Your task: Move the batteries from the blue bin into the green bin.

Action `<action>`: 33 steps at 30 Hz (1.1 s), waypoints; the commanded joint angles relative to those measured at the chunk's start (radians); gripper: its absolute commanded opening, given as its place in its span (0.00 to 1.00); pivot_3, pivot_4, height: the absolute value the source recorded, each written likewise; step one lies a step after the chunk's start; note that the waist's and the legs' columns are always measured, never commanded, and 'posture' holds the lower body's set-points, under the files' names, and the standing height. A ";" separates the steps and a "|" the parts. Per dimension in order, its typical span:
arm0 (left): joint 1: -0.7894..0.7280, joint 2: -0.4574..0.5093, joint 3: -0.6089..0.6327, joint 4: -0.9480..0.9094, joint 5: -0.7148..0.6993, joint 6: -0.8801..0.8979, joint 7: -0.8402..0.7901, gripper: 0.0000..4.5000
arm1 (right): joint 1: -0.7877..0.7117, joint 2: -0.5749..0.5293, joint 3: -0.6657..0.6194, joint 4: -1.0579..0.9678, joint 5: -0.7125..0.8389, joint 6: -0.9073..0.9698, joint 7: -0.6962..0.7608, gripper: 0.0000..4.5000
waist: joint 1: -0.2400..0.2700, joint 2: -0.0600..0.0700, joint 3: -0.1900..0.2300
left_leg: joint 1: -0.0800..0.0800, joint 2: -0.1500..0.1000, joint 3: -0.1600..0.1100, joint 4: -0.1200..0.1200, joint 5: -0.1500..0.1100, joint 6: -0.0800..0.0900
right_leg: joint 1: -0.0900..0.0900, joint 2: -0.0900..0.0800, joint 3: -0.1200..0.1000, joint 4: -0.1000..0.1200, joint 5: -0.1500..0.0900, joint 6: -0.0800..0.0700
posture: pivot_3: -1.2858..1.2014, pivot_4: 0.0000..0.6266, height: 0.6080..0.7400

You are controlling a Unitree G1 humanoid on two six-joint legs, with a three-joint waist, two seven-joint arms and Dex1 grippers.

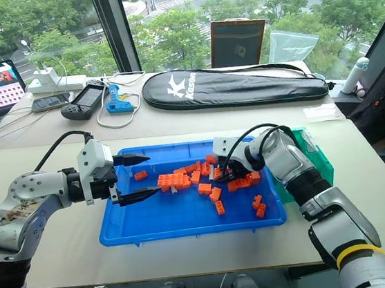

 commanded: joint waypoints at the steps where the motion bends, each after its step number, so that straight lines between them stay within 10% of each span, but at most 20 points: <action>1: -0.011 0.009 0.015 -0.022 0.001 -0.013 -0.001 1.00 | -0.010 -0.054 -0.058 -0.119 0.030 0.047 0.037 0.32 | 0.001 0.000 0.000 | 0.000 0.000 0.000 0.000 0.000 0.000 | 0.000 0.000 0.000 0.000 0.000 0.000 | 0.52 0.24 0.95; 14: -0.037 -0.006 -0.007 0.005 0.010 -0.028 -0.017 1.00 | 0.130 -0.314 -0.046 -0.574 0.199 0.435 0.258 0.32 | 0.000 0.000 0.000 | 0.000 0.000 0.000 0.000 0.000 0.000 | 0.001 0.000 -0.001 -0.001 0.000 0.000 | 0.52 0.24 0.95; 22: -0.048 -0.009 -0.015 0.017 0.015 -0.037 -0.030 1.00 | 0.147 -0.319 -0.051 -0.618 0.229 0.476 0.220 0.99 | 0.000 0.000 0.000 | 0.000 0.001 0.000 0.000 0.000 0.000 | 0.000 0.000 -0.001 0.000 -0.001 -0.001 | 0.52 0.24 0.95; 33: -0.054 -0.007 -0.013 0.019 0.023 -0.034 -0.032 1.00 | 0.072 -0.091 -0.094 -0.354 0.202 0.323 -0.016 0.99 | 0.002 0.000 0.000 | 0.000 0.000 -0.001 0.000 0.000 0.000 | 0.000 0.000 -0.001 0.000 0.000 -0.001 | 0.52 0.24 0.95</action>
